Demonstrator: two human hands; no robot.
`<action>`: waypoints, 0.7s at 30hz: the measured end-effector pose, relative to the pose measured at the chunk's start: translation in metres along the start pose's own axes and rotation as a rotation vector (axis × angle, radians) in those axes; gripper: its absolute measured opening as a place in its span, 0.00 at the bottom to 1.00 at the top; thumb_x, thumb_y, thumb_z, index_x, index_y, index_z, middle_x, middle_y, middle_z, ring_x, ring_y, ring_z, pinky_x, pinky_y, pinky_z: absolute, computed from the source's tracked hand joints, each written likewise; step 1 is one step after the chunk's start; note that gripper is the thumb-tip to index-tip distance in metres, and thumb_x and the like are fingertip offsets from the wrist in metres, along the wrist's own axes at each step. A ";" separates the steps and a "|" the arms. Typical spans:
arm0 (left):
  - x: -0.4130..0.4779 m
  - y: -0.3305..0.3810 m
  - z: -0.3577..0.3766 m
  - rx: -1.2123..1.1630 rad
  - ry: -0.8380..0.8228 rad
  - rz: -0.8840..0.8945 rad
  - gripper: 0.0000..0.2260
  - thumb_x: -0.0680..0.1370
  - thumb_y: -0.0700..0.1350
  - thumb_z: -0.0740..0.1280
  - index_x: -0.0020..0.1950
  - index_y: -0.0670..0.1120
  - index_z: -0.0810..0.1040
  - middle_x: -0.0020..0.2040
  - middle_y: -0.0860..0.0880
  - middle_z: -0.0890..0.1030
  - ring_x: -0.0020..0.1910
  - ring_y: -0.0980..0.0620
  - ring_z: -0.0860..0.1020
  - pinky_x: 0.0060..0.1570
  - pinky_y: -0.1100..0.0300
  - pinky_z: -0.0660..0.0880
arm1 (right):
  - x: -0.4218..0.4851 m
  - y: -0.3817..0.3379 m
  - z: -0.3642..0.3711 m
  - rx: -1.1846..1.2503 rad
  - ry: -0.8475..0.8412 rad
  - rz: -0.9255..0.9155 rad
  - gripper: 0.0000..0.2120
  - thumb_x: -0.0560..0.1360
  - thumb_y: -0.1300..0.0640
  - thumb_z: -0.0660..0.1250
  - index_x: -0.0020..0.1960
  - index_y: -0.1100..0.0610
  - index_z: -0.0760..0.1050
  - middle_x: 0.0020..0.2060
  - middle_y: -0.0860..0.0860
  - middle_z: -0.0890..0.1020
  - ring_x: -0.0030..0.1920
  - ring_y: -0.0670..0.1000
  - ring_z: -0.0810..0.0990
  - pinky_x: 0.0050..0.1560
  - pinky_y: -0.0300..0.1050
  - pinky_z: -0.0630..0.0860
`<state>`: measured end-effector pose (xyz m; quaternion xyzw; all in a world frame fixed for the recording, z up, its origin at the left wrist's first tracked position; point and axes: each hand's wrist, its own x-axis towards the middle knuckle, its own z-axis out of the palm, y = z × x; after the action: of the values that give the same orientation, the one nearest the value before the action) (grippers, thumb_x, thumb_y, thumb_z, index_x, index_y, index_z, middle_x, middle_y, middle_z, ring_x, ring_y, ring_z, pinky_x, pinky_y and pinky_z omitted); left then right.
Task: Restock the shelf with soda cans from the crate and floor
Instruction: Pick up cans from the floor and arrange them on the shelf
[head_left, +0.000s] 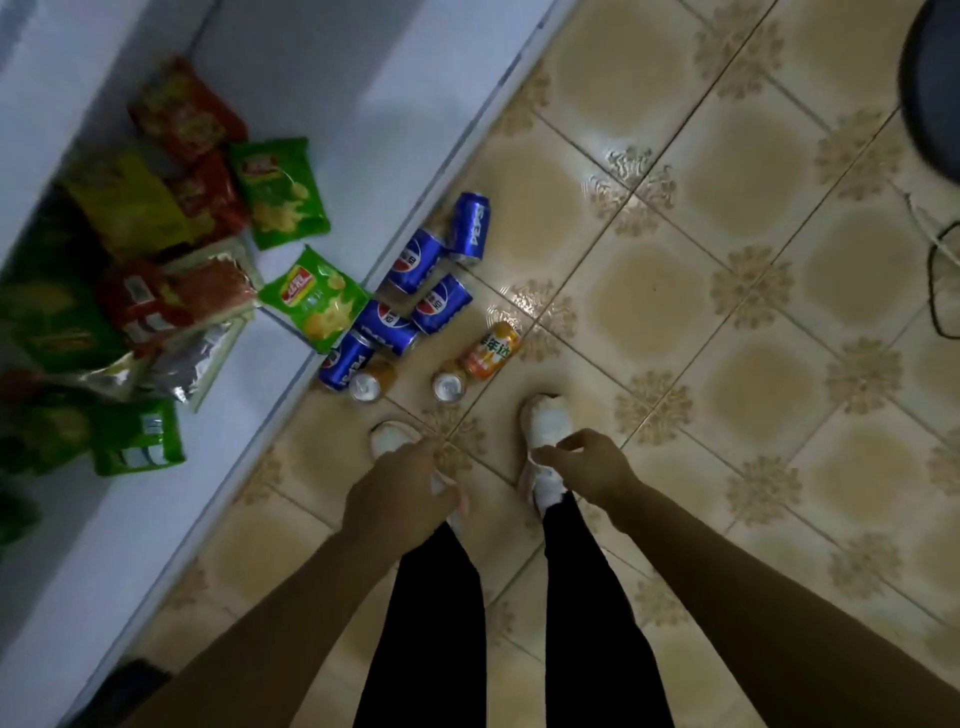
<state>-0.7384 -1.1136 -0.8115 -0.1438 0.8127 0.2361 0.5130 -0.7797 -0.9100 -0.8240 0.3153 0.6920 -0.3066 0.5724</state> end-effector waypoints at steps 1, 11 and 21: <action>0.018 -0.003 0.006 0.010 0.026 -0.002 0.23 0.75 0.53 0.68 0.68 0.48 0.70 0.62 0.47 0.76 0.61 0.46 0.74 0.58 0.50 0.73 | 0.019 0.002 0.007 0.027 0.000 0.010 0.15 0.75 0.51 0.70 0.40 0.62 0.72 0.44 0.63 0.77 0.45 0.57 0.77 0.46 0.49 0.73; 0.217 -0.004 0.062 0.079 0.135 0.096 0.21 0.75 0.52 0.67 0.66 0.48 0.69 0.60 0.48 0.75 0.59 0.47 0.73 0.57 0.50 0.73 | 0.224 -0.017 0.059 0.184 0.172 -0.036 0.31 0.73 0.45 0.70 0.69 0.61 0.66 0.64 0.57 0.75 0.59 0.56 0.76 0.53 0.44 0.72; 0.352 0.009 0.100 0.206 0.216 0.055 0.26 0.75 0.49 0.69 0.70 0.45 0.65 0.67 0.43 0.69 0.64 0.44 0.70 0.59 0.50 0.70 | 0.356 -0.040 0.090 0.763 0.254 -0.024 0.33 0.61 0.43 0.78 0.57 0.60 0.74 0.47 0.55 0.82 0.46 0.54 0.82 0.49 0.53 0.82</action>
<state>-0.8183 -1.0500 -1.1633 -0.0925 0.8866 0.1488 0.4281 -0.8086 -0.9749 -1.1862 0.5324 0.5975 -0.5068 0.3204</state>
